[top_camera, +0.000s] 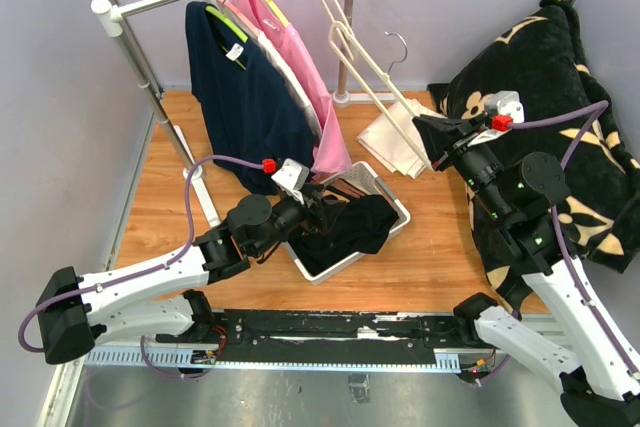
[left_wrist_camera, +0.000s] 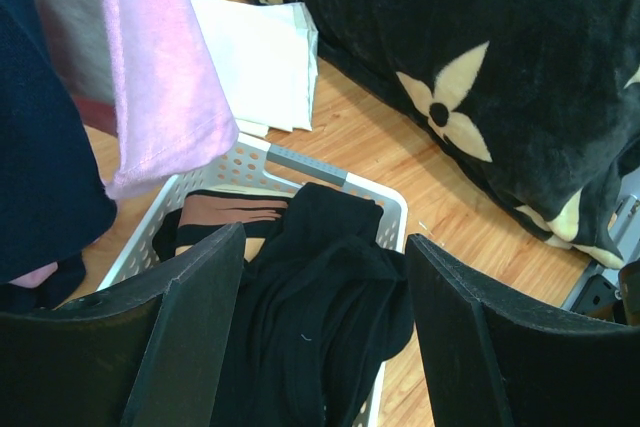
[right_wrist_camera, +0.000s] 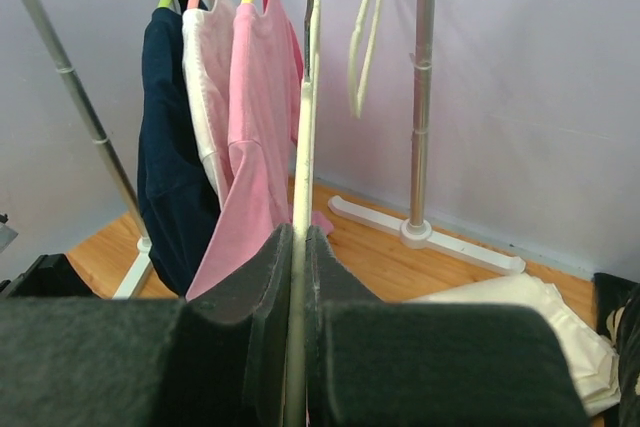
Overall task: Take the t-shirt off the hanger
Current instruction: Place the hanger on the clothesline.
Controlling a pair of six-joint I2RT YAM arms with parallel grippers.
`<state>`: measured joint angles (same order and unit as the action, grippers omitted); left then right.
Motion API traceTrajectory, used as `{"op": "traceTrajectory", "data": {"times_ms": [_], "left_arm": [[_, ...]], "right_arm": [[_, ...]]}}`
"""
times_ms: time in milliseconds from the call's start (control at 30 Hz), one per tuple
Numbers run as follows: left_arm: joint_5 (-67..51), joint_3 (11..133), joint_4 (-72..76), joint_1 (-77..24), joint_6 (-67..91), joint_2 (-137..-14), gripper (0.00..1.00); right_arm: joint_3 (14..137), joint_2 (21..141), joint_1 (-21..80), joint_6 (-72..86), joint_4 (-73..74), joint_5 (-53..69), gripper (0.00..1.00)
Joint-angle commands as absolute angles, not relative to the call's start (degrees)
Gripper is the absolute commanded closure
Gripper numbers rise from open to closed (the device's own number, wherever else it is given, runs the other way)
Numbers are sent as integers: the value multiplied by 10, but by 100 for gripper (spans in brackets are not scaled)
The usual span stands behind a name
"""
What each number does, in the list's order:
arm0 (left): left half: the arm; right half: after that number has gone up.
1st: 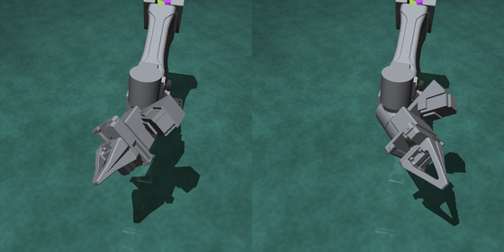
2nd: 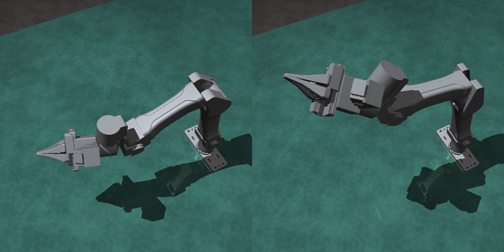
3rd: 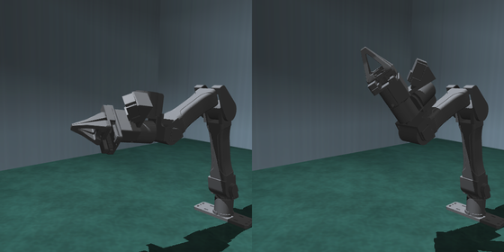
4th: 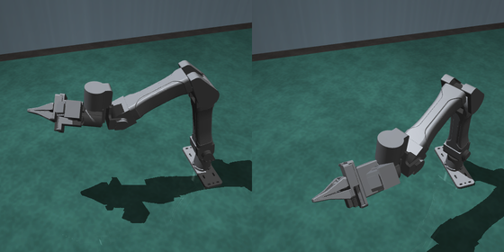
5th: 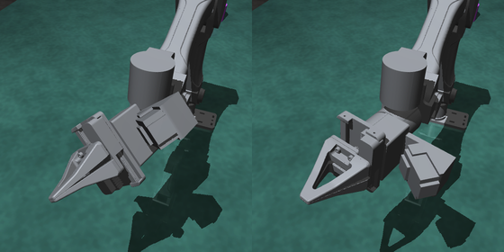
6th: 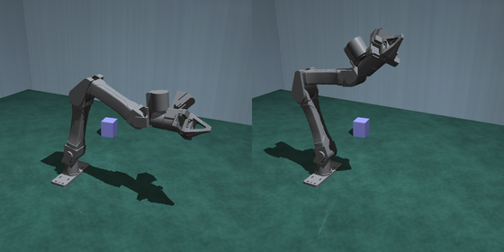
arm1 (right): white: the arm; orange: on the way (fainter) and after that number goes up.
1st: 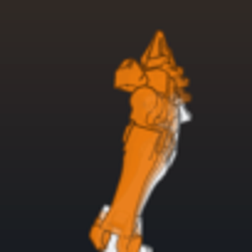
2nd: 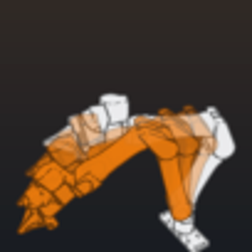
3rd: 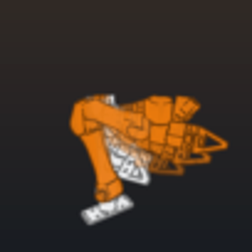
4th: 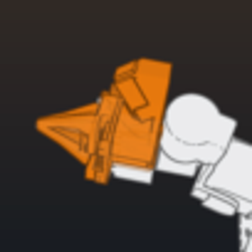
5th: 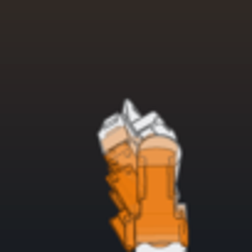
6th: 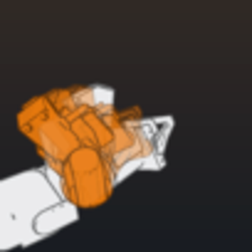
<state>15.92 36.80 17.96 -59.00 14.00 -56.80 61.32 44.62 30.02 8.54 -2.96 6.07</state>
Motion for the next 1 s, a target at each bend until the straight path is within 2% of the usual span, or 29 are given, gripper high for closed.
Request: {"op": "traceTrajectory", "data": {"times_ms": [0, 233, 567, 667, 800, 967], "left_arm": [[169, 368, 206, -593, 137, -562, 30], [170, 374, 199, -594, 133, -557, 30], [152, 371, 188, -594, 109, -530, 29], [154, 360, 191, -594, 99, -510, 25], [174, 339, 193, -594, 93, -477, 14], [188, 331, 179, -593, 77, -454, 6]], "right_arm": [[626, 445, 309, 91, -50, 61, 99], [660, 491, 309, 71, -58, 70, 99], [768, 627, 309, 23, -108, 112, 99], [802, 670, 309, 19, -123, 126, 99], [845, 733, 308, 17, -146, 142, 99], [904, 802, 308, 17, -165, 154, 99]]}}
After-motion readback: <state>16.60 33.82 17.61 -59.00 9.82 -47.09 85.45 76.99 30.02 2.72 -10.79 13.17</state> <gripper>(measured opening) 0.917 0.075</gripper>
